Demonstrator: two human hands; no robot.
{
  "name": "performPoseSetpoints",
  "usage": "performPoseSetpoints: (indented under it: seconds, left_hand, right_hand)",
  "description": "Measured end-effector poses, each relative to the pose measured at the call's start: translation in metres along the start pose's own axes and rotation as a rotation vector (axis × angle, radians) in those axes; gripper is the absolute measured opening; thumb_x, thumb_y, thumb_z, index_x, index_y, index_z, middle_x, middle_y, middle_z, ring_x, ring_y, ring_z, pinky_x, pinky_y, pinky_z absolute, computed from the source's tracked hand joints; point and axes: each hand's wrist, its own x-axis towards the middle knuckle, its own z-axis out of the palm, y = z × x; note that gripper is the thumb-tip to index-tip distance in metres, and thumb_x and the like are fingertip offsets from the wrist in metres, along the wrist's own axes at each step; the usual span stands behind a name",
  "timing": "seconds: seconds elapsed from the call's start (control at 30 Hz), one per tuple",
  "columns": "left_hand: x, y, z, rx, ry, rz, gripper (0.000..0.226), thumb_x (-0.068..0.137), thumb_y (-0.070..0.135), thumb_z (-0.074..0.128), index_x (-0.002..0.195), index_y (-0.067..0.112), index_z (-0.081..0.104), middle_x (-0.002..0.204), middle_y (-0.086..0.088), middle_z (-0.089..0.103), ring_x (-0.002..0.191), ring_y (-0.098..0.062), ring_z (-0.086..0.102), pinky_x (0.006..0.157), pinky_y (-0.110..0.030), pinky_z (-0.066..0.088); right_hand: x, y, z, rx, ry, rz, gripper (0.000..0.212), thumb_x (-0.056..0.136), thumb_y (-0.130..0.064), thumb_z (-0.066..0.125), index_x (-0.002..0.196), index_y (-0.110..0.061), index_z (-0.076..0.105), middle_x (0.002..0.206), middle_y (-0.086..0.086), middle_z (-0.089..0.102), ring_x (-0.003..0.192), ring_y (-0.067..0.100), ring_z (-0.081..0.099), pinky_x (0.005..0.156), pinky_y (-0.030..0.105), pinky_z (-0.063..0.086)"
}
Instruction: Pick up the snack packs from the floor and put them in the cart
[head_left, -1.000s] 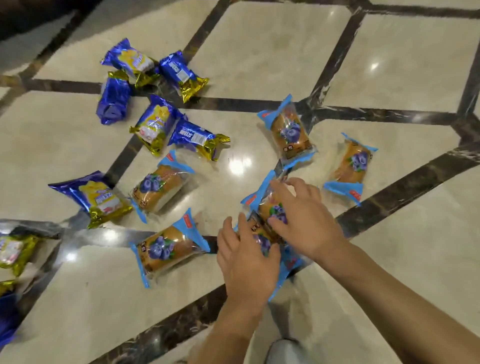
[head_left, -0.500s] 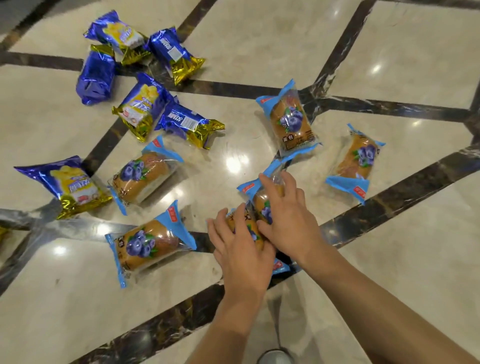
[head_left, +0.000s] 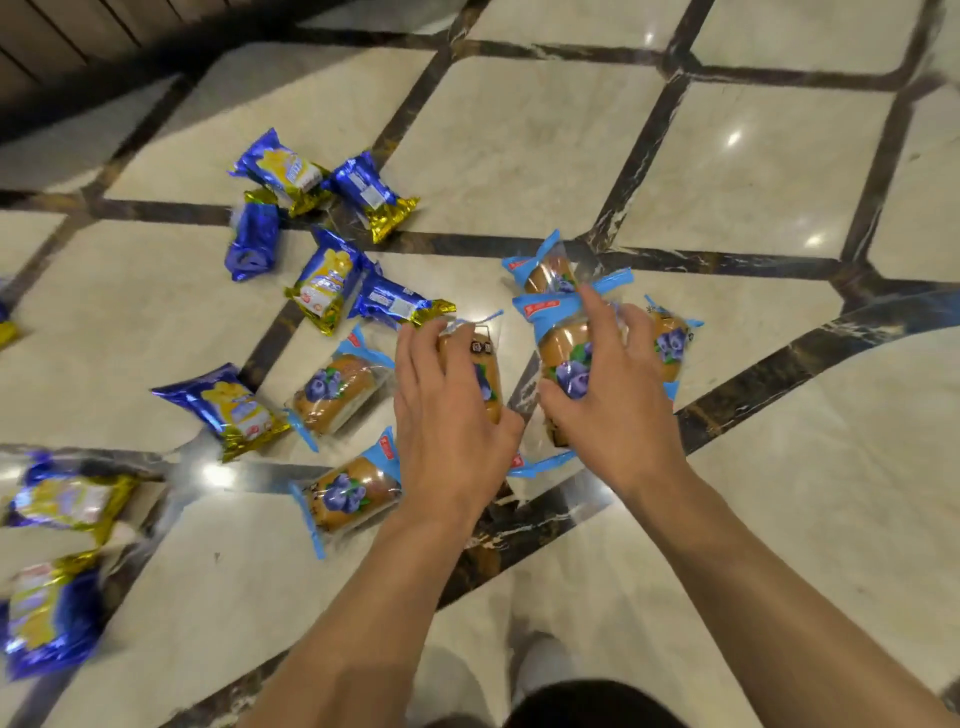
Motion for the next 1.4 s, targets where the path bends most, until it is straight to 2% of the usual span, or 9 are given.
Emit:
performPoseSetpoints:
  seconds: [0.2,0.37,0.47,0.53,0.8,0.97,1.17,1.27,1.4]
  left_hand:
    - [-0.047,0.112,-0.241,0.005,0.022,0.036,0.077,0.066,0.024,0.072,0.137,0.017,0.045,0.147,-0.007,0.034,0.144,-0.031,0.023,0.111,-0.048,0.037]
    - [-0.13,0.197,-0.468,-0.003,0.178,-0.041,0.077,0.065,0.022,0.073,0.137,0.018,0.045,0.142,-0.006,0.037,0.138,-0.032,0.031,0.109,-0.049,0.037]
    - [-0.176,0.214,-0.565,0.015,0.262,-0.134,0.074,0.068,0.029,0.069,0.137,0.021,0.046,0.141,-0.003,0.037,0.138,-0.028,0.03,0.109,-0.047,0.038]
    - [-0.205,0.212,-0.612,0.033,0.335,-0.195,0.071,0.069,0.036,0.06,0.137,0.023,0.044,0.141,-0.001,0.036,0.139,-0.028,0.03,0.109,-0.047,0.038]
    - [-0.32,0.132,-0.725,0.045,0.594,-0.468,0.072,0.066,0.031,0.073,0.132,0.026,0.044,0.138,0.005,0.035,0.136,-0.025,0.031,0.103,-0.048,0.044]
    - [-0.411,0.047,-0.779,0.004,0.67,-0.637,0.07,0.068,0.034,0.067,0.134,0.027,0.044,0.138,0.006,0.035,0.136,-0.027,0.031,0.103,-0.049,0.043]
    - [-0.507,-0.052,-0.843,0.039,0.741,-0.794,0.072,0.071,0.034,0.071,0.135,0.027,0.039,0.143,0.0,0.035,0.139,-0.03,0.027,0.104,-0.053,0.043]
    - [-0.544,-0.097,-0.871,0.055,0.823,-0.851,0.071,0.069,0.032,0.071,0.134,0.026,0.043,0.14,0.001,0.036,0.136,-0.027,0.031,0.104,-0.048,0.044]
    - [-0.579,-0.157,-0.91,0.021,0.871,-0.948,0.073,0.071,0.034,0.069,0.138,0.027,0.042,0.142,0.004,0.034,0.137,-0.021,0.028,0.107,-0.043,0.042]
  right_hand:
    - [-0.071,-0.163,-0.185,0.089,-0.059,-0.039,0.09,0.08,-0.034,0.072,0.147,-0.049,0.015,0.151,-0.004,0.02,0.132,0.023,0.043,0.09,0.049,0.054]
    - [-0.155,-0.332,-0.347,0.153,-0.159,-0.168,0.09,0.075,-0.033,0.074,0.147,-0.046,0.021,0.15,-0.004,0.023,0.132,0.023,0.043,0.093,0.046,0.052]
    - [-0.198,-0.412,-0.401,0.139,-0.224,-0.285,0.089,0.079,-0.036,0.073,0.15,-0.043,0.02,0.15,-0.006,0.022,0.135,0.017,0.037,0.09,0.035,0.047]
    - [-0.222,-0.454,-0.413,0.141,-0.281,-0.363,0.087,0.08,-0.039,0.072,0.149,-0.042,0.02,0.151,-0.006,0.022,0.136,0.016,0.034,0.093,0.038,0.047]
    - [-0.324,-0.596,-0.373,0.128,-0.498,-0.663,0.089,0.077,-0.038,0.072,0.148,-0.047,0.018,0.151,-0.009,0.018,0.134,0.016,0.037,0.095,0.041,0.049]
    - [-0.42,-0.673,-0.313,0.118,-0.616,-0.793,0.087,0.077,-0.039,0.071,0.146,-0.049,0.019,0.147,-0.011,0.021,0.128,0.015,0.044,0.092,0.044,0.052]
    - [-0.533,-0.765,-0.238,0.107,-0.706,-0.95,0.088,0.075,-0.038,0.072,0.148,-0.042,0.024,0.145,-0.005,0.024,0.132,0.019,0.041,0.103,0.037,0.043]
    - [-0.576,-0.81,-0.208,0.082,-0.758,-1.024,0.088,0.075,-0.034,0.074,0.149,-0.039,0.026,0.145,-0.005,0.025,0.132,0.013,0.037,0.098,0.026,0.037]
    - [-0.621,-0.875,-0.159,0.106,-0.821,-1.131,0.087,0.074,-0.028,0.077,0.147,-0.036,0.031,0.135,-0.006,0.032,0.124,0.011,0.042,0.097,0.027,0.039]
